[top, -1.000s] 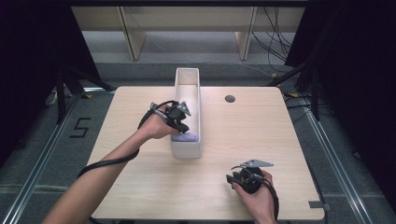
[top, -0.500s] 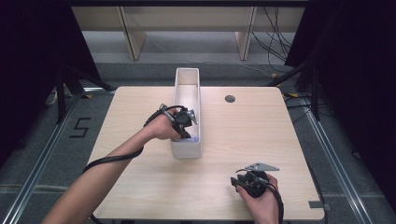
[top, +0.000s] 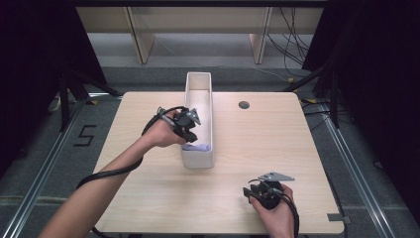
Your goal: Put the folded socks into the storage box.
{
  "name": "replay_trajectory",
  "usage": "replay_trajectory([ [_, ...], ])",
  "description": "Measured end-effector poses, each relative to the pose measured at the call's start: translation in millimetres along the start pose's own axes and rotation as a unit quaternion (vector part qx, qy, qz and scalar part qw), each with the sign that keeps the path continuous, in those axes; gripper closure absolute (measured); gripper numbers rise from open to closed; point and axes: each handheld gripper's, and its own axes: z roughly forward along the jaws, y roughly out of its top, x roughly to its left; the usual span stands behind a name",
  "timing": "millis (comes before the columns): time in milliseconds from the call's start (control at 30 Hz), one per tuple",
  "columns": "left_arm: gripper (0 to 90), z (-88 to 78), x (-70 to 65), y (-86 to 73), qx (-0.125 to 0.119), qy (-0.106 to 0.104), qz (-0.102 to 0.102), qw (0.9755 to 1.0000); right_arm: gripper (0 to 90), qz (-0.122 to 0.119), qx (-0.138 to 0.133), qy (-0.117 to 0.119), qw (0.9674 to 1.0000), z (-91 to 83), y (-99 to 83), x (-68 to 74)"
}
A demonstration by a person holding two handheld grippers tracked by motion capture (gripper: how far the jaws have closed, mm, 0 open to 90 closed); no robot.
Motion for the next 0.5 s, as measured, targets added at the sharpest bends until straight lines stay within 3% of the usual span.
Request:
replay_trajectory([
  [133, 82.4, -13.2, -4.4, -9.5, -0.014, 0.012, -0.016, 0.9997, 65.7, -0.005, -0.001, 0.000, 1.0000, 0.1, 0.5, 0.6],
  [167, 80.5, -14.6, -5.0, -11.2, -0.018, 0.013, -0.017, 0.9996, 65.7, 0.002, 0.007, -0.012, 0.9999, 0.1, 0.5, 1.8],
  [233, 78.7, -18.1, -6.3, -15.4, -0.024, 0.015, -0.024, 0.9993, 65.7, -0.013, 0.001, -0.012, 0.9998, 0.9, 0.9, -0.6],
  [367, 74.9, -25.4, -9.1, -25.0, -0.041, 0.021, -0.045, 0.9979, 65.6, -0.012, -0.002, -0.001, 0.9999, 1.5, 0.6, -0.2],
  [500, 71.1, -32.6, -12.1, -34.5, -0.054, 0.026, -0.056, 0.9966, 65.6, -0.013, 0.001, -0.007, 0.9999, 0.8, 1.0, 0.2],
])
